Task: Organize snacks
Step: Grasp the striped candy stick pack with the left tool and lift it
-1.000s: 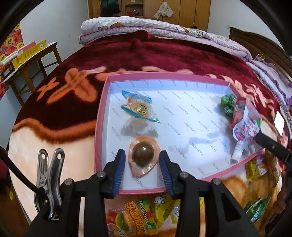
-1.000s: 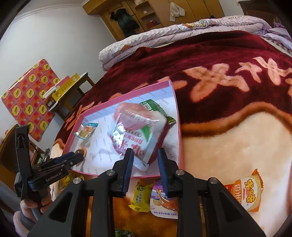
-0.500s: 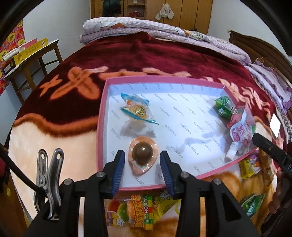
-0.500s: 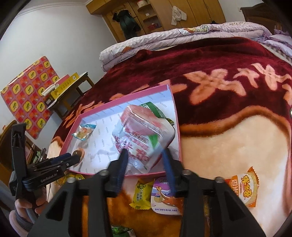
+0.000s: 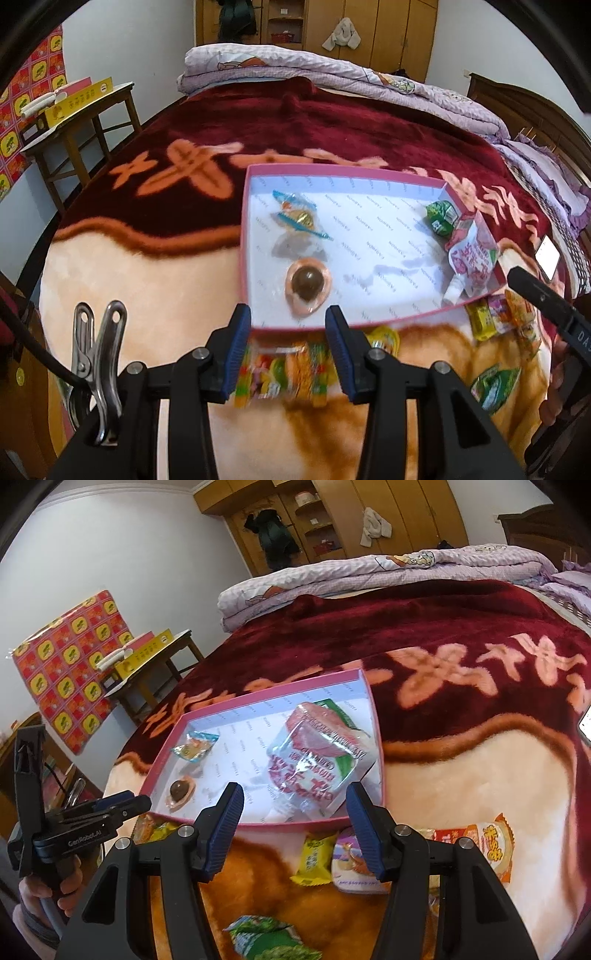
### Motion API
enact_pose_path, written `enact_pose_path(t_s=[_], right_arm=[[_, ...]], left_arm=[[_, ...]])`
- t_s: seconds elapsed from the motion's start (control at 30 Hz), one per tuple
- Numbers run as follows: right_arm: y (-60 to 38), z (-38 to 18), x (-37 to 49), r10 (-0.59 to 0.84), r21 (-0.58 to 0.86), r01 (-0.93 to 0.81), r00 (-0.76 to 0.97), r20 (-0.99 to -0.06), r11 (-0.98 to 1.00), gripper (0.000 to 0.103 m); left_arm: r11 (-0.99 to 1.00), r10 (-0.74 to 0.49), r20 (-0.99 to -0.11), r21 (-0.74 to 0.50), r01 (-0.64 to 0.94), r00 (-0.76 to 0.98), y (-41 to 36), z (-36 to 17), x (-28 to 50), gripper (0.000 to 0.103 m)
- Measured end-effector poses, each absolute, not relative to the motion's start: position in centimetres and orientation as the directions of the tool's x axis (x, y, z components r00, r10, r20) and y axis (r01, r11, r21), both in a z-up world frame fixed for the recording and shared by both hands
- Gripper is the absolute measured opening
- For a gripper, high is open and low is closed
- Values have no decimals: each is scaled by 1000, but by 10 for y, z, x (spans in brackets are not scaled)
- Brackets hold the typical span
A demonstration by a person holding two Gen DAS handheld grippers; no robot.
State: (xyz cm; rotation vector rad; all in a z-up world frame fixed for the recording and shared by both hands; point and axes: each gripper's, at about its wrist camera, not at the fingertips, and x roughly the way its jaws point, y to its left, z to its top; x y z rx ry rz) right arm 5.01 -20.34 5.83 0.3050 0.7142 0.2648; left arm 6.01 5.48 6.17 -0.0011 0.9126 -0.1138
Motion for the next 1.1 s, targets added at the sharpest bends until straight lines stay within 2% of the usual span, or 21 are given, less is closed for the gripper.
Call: enact_pose_path(t_s=[0.23,0.43,0.5,0.87,0.9,0.97,1.1], right_arm=[[-189,60,41,355,347,-165,712,-606,923,59],[-176,59,34,365,326,-196,696,-618,925,59],[-174,58,33,364,320,-200,693,-622,926,59],[-170,50,33,366,319,-200,675,-641,927,59],[-169,50,33,366,319,-199,673,-643,926,59],[-169,48,33,368,321,-199,669,-646,926,59],[-166,46,33,371,320,-203,659,-654,925,59]], left_arm=[[997,-82,-811,-58,60,579,70,52,48,44],[985,-168,-827,-156,68,536,76,39,47,46],[987,-160,-826,-145,71,540,73,39,46,48],[993,-118,-830,-83,89,545,55,25,44,48],[993,-116,-828,-81,88,549,56,25,43,47],[991,-131,-823,-97,90,553,58,25,43,39],[991,-131,-813,-99,87,567,62,28,40,39]])
